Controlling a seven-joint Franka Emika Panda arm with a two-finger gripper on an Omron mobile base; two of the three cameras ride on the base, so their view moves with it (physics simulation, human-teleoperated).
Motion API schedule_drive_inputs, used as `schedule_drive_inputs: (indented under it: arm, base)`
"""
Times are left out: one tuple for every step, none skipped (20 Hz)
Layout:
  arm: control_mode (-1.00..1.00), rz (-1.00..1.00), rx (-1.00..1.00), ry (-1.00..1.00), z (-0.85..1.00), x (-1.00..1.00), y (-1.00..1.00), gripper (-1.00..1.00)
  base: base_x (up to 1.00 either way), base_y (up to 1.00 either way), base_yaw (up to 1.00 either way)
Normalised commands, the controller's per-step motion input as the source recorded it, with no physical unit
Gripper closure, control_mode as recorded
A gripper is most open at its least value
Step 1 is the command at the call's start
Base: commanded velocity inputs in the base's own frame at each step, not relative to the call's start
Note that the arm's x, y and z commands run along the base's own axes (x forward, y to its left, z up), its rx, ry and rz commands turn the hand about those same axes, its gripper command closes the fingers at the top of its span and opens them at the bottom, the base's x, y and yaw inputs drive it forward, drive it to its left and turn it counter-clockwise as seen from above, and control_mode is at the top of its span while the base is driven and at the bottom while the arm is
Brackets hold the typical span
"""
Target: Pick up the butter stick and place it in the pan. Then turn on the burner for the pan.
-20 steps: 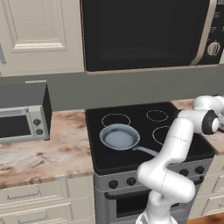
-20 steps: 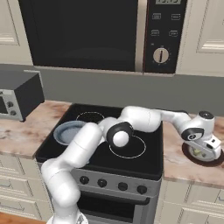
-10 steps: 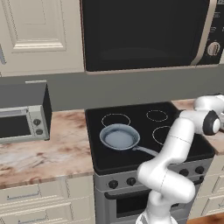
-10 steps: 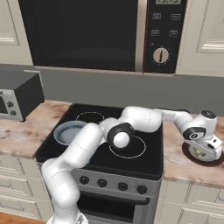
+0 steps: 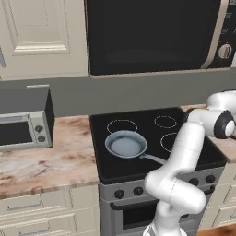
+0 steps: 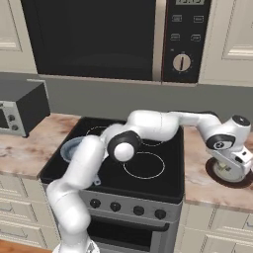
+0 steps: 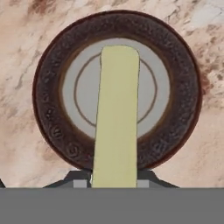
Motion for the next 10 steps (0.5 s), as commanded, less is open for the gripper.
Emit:
schedule_drive_inputs:
  arm:
    - [-1.0,0.0,-0.03,-0.03,0.5,-0.15,0.96,1.0]
    - [-1.0,0.0,-0.04,0.0,0.47,-0.09,1.0,1.0]
    - [-1.0,0.0,-0.05,0.0,0.47,-0.08,1.0,1.0]
    - [-1.0,0.0,-0.04,0.0,0.44,-0.08,1.0,1.0]
    - [-1.0,0.0,-0.04,0.0,0.39,-0.1,1.0,1.0]
    - [-1.0,0.0,-0.04,0.0,0.38,-0.07,1.0,1.0]
    - [-1.0,0.01,-0.05,0.0,0.34,-0.05,1.0,1.0]
    - [-1.0,0.02,-0.05,0.0,0.31,-0.06,1.0,1.0]
    - [-1.0,0.03,-0.05,0.0,0.28,-0.01,1.0,1.0]
    - [-1.0,0.04,-0.06,0.0,0.24,0.0,1.0,1.0]
  base:
    - [0.0,0.0,0.0]
    - [0.0,0.0,0.0]
    - [0.0,0.0,0.0]
    - [0.0,0.0,0.0]
    - [0.0,0.0,0.0]
    - [0.0,0.0,0.0]
    - [0.0,0.0,0.0]
    - [0.0,0.0,0.0]
    - [0.0,0.0,0.0]
    - [0.0,0.0,0.0]
